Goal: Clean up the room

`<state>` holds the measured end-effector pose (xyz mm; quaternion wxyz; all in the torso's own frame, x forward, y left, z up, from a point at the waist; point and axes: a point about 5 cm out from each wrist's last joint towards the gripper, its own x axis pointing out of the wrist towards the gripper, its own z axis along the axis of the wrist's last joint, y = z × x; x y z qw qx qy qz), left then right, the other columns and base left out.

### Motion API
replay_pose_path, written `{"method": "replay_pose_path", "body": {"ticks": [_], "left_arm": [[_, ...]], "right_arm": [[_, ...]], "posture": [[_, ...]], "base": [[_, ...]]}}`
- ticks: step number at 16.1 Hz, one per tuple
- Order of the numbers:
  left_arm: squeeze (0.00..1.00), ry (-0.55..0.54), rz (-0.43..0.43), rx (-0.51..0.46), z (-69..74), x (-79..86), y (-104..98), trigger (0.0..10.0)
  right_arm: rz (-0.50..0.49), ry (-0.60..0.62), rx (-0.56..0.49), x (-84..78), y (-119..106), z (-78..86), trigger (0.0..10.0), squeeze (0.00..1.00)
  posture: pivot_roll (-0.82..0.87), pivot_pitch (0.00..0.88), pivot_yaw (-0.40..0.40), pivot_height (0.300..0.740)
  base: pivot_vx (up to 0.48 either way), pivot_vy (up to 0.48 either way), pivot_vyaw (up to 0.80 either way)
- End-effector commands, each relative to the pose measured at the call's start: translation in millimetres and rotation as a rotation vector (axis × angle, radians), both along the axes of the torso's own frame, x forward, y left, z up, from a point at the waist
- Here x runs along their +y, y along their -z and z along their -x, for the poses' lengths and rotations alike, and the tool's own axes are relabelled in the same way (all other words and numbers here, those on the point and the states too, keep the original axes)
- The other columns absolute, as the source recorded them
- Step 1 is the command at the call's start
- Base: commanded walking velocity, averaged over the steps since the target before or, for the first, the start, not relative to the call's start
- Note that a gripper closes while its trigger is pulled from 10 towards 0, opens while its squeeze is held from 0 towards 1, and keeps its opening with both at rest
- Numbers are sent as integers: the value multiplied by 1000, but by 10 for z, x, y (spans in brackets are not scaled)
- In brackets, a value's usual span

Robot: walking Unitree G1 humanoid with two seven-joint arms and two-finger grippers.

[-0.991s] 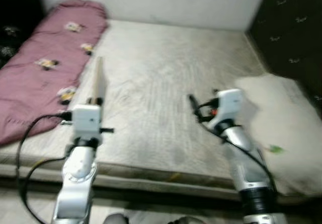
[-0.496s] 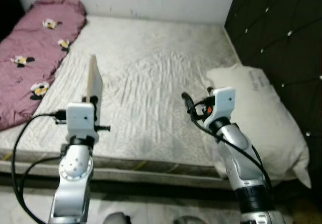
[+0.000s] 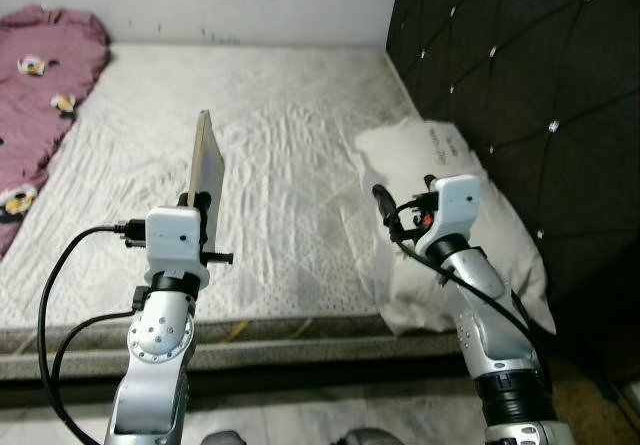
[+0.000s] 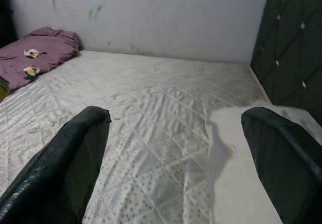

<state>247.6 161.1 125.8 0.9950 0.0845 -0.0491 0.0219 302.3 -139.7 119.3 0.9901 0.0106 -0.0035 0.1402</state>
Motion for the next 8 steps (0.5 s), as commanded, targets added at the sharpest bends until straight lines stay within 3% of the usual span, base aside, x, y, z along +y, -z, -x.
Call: {"method": "replay_pose_path", "body": {"ticks": [1,8], "left_arm": [[0,2,-1,-57,-7,13,-112,10000],[0,12,-2,-59,0,6,-114,10000]], "right_arm": [[14,-23,-28,48,-52,-16,10000,0],[18,-11,-20,31,-36,-18,10000,0]], "posture": [[-27,0,-25,740],[-28,0,-24,740]], "base": [[289,0,0],[325,0,0]]}}
